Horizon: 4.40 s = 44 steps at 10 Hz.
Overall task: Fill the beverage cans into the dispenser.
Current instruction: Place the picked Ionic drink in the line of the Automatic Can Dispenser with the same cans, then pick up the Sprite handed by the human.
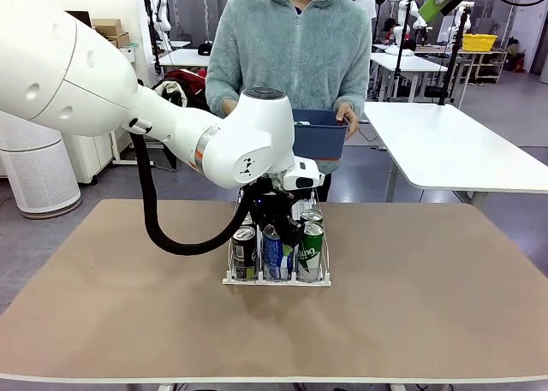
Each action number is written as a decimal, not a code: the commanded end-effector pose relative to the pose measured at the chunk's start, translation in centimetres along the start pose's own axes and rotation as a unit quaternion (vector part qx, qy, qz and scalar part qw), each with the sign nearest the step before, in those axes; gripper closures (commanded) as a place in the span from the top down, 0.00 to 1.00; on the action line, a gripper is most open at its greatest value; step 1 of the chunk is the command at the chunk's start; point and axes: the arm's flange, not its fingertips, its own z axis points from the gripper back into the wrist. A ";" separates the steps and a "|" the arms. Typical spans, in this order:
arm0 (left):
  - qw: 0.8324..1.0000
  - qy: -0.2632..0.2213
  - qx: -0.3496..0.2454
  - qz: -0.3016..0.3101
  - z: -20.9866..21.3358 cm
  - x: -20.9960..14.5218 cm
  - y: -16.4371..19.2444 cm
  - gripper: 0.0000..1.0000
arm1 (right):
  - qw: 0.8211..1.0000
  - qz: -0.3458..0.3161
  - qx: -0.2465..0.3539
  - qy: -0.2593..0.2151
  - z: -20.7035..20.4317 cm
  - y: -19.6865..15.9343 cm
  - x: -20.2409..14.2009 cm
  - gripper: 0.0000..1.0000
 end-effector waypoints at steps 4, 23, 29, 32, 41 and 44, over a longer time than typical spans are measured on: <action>1.000 -0.002 0.009 0.006 1.9 -0.3 -0.2 0.91 | 1.000 0.003 0.003 -0.001 -0.1 -0.1 -0.2 1.00; 1.000 -0.018 0.011 0.007 2.9 0.0 -0.2 0.94 | 1.000 0.003 0.003 -0.001 -0.1 -0.1 -0.2 1.00; 0.997 -0.053 0.016 -0.045 15.2 -4.4 2.3 0.94 | 1.000 0.003 0.003 -0.001 -0.1 -0.1 -0.2 1.00; 0.991 -0.084 -0.014 -0.101 20.7 -6.7 4.3 0.94 | 1.000 0.003 0.003 -0.001 -0.1 -0.1 -0.2 1.00; 0.982 -0.143 -0.022 -0.117 32.8 -13.5 10.3 0.94 | 1.000 0.003 0.003 -0.001 -0.1 -0.1 -0.2 1.00; 0.982 -0.144 -0.021 -0.118 33.3 -13.4 10.5 0.94 | 1.000 0.003 0.003 -0.001 -0.1 -0.1 -0.2 1.00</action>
